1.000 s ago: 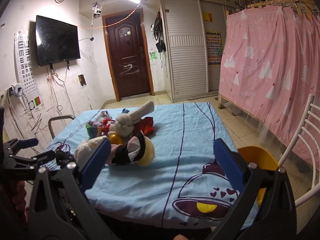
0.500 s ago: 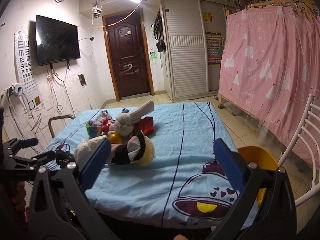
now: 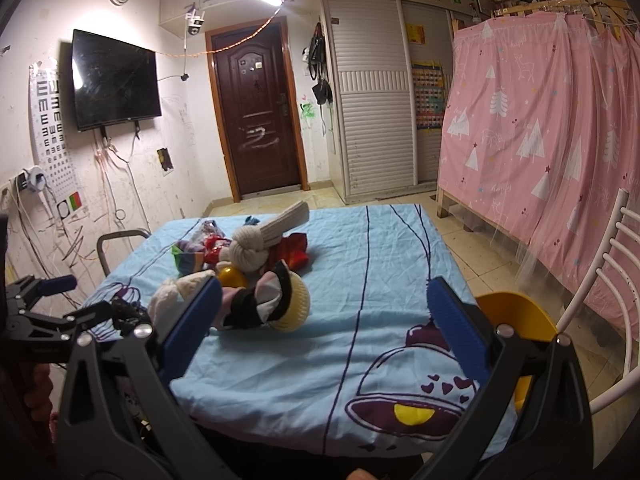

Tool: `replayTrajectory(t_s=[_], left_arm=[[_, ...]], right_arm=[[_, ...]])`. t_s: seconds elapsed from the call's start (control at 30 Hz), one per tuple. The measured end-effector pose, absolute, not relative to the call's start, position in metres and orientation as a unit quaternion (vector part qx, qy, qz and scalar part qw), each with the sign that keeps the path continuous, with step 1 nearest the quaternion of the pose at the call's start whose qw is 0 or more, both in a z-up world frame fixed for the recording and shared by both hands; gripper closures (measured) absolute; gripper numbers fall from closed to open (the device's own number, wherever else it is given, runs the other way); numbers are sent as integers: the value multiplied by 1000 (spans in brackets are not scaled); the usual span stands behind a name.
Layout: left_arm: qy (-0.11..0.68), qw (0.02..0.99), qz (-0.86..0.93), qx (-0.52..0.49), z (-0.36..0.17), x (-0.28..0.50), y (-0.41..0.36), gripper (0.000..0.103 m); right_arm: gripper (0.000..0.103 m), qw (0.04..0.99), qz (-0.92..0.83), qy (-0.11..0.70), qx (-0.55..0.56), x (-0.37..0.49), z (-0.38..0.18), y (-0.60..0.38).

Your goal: Collect trash

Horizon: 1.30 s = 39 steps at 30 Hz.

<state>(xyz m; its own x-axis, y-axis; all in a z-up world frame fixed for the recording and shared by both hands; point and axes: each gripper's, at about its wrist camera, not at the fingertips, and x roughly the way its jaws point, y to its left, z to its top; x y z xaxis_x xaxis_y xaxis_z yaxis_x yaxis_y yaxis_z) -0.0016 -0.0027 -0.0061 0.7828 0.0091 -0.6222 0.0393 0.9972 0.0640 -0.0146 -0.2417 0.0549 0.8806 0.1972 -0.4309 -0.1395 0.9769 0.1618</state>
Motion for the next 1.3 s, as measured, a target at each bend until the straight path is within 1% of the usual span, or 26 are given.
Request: replayTrajectory(t_s=[0.63, 0.7, 1.03, 1.13, 1.2, 1.23, 1.27, 1.3], left_arm=[[334, 942, -6, 41, -9, 2, -1, 10], [340, 940, -4, 36, -12, 7, 4, 10], [368, 929, -33, 23, -35, 28, 6, 11], [378, 924, -49, 26, -41, 33, 1, 18], [390, 919, -57, 24, -47, 39, -2, 29], [396, 916, -61, 22, -49, 41, -2, 33], [403, 912, -67, 20, -52, 43, -2, 40], [410, 909, -75, 14, -54, 45, -1, 50]], right_arm=[[5, 966, 91, 235, 64, -13, 55, -243], [5, 964, 95, 240, 63, -12, 42, -238], [5, 945, 157, 277, 74, 13, 18, -224], [5, 938, 175, 291, 74, 25, 13, -216], [5, 935, 183, 295, 70, 31, 10, -211], [5, 934, 188, 297, 68, 33, 10, -208], [5, 933, 191, 298, 66, 35, 9, -206], [5, 932, 196, 298, 63, 37, 8, -203]])
